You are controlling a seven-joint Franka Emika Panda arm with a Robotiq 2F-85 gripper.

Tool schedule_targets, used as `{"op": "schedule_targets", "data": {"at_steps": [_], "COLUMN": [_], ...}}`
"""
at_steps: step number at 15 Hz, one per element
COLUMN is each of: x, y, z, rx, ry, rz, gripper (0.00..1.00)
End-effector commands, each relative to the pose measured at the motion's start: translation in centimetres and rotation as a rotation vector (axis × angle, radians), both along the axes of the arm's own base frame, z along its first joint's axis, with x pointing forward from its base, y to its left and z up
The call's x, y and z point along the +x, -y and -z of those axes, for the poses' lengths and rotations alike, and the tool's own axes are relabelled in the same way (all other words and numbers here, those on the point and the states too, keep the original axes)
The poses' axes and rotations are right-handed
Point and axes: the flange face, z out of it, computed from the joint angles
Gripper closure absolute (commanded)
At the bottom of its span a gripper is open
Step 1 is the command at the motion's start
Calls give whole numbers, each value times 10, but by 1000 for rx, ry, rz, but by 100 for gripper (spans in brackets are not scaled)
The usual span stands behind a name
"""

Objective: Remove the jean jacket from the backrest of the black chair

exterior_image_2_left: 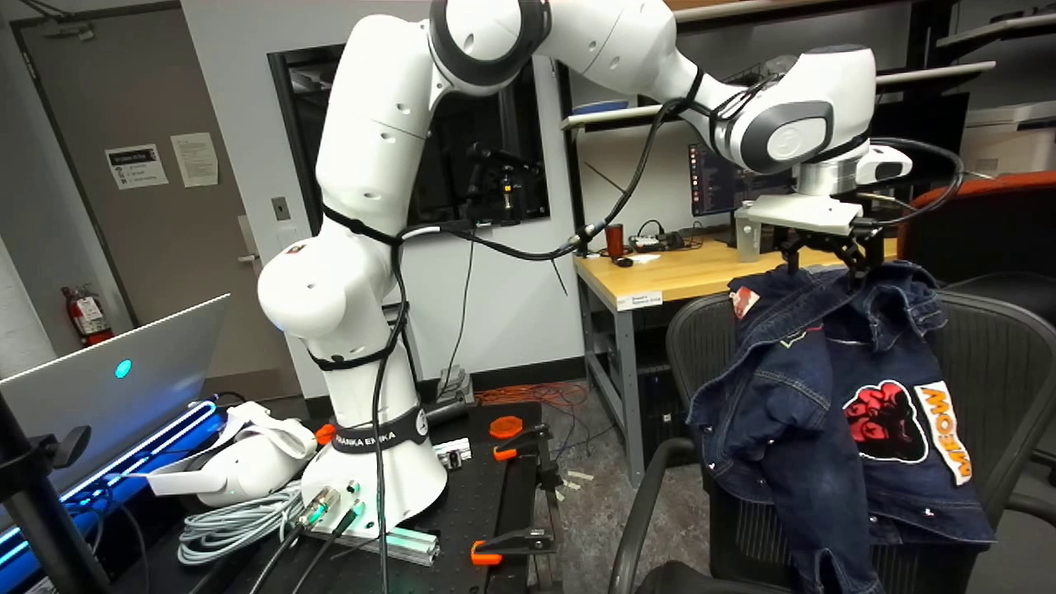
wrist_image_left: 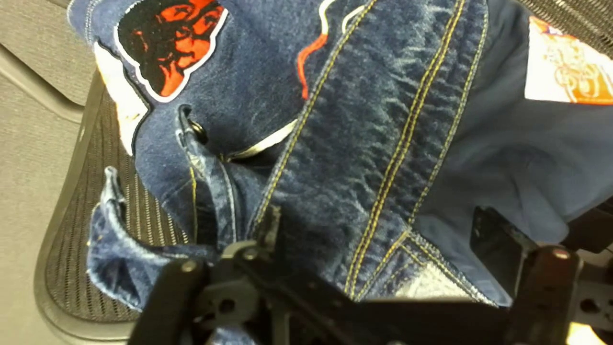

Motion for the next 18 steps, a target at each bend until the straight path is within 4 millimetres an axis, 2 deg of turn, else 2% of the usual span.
{"op": "schedule_targets", "data": {"at_steps": [1,11,14,18], "x": [7,9,11,17], "y": [2,32,25,1], "z": [2,10,15,23], "rx": [-27,-65,-42,16], "ry": [23,-1,-19,-55], "rz": [18,69,55,0], "gripper": [0,0,0,0]}}
